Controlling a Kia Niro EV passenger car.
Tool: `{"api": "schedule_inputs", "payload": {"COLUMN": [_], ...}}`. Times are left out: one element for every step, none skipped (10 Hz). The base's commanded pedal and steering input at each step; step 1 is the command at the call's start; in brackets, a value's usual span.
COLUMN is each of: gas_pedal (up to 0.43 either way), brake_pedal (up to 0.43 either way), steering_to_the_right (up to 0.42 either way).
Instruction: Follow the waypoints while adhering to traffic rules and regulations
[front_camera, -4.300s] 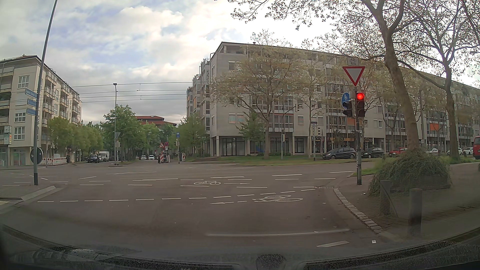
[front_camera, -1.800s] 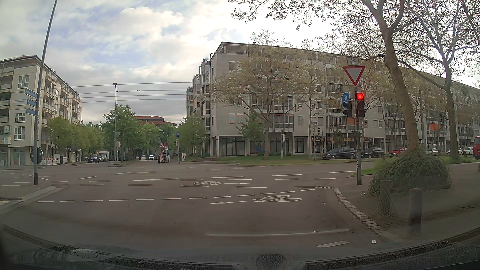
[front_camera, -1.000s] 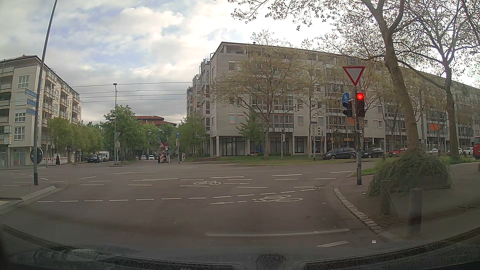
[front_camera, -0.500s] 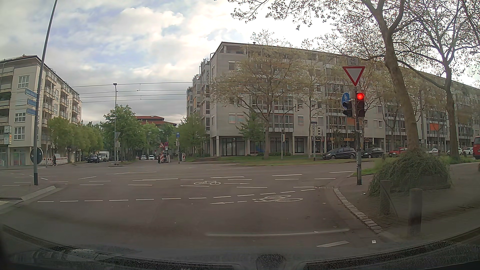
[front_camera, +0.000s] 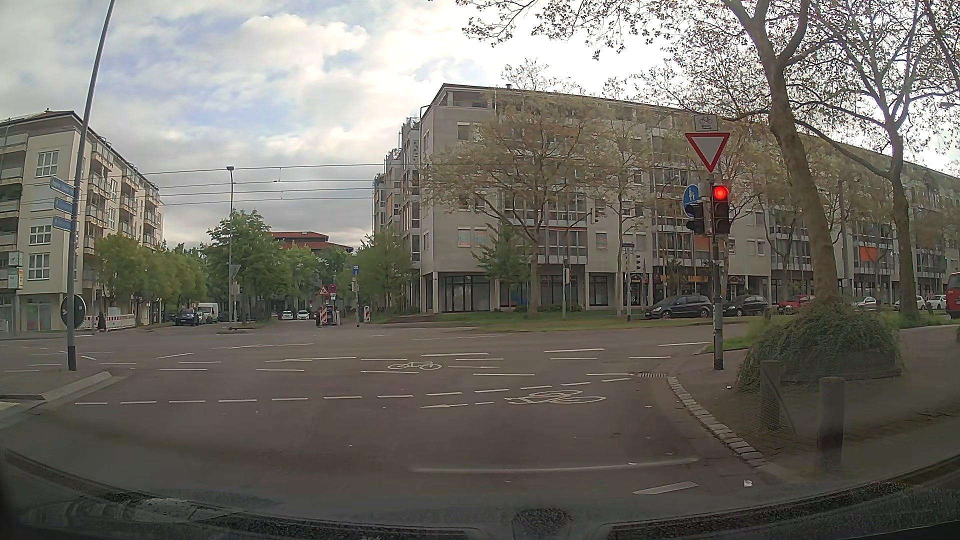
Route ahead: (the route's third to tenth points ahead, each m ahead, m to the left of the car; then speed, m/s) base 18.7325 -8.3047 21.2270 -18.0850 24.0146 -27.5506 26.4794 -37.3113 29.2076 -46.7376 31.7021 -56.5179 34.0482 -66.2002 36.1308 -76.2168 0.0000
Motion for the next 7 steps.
{"api": "schedule_inputs", "payload": {"gas_pedal": [0.0,0.0,0.0,0.0,0.0,0.0,0.0], "brake_pedal": [0.207,0.207,0.207,0.207,0.207,0.207,0.207], "steering_to_the_right": [0.068,0.068,0.069,0.07,0.07,0.071,0.07]}}
